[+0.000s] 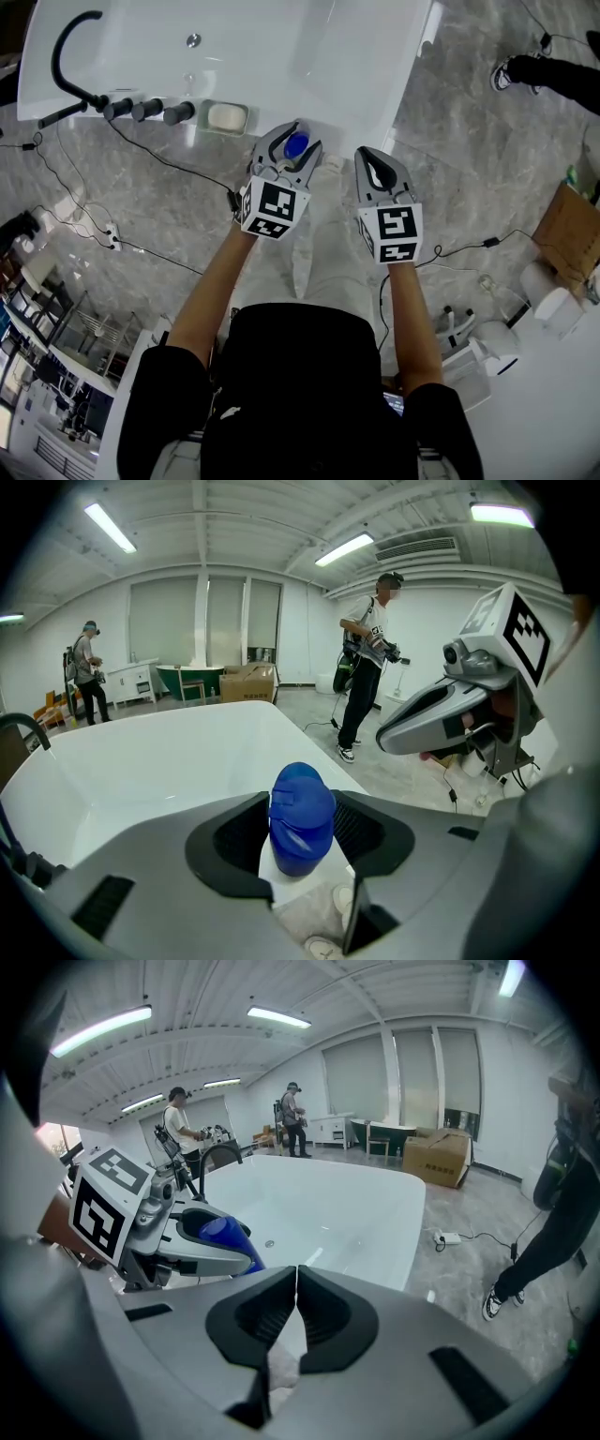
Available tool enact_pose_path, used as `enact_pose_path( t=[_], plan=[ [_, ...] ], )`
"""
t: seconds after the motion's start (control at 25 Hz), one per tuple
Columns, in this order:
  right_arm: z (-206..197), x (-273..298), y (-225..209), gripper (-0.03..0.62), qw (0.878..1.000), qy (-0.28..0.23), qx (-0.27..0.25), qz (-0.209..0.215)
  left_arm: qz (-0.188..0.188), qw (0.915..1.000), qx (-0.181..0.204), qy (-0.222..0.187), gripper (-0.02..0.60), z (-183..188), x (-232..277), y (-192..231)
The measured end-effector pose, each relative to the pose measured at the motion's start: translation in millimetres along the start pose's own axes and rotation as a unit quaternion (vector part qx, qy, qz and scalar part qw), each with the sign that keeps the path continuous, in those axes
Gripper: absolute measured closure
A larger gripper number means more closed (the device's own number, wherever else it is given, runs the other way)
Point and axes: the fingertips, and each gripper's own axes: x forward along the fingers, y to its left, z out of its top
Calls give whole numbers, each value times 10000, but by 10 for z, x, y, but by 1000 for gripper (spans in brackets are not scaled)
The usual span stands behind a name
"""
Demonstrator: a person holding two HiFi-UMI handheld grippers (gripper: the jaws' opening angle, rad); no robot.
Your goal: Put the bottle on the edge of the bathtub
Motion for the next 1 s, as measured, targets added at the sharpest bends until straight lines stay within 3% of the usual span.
enact_pose_path(
  t=[0.68, 1.0],
  plan=[
    [654, -443, 210, 572, 9988, -404, -288, -41, 38, 9999, -75, -120, 381, 428, -616, -16],
    [1058, -833, 196, 572, 9963, -701, -399, -302, 42, 9989, -225, -403, 485, 916, -1038, 5]
  ],
)
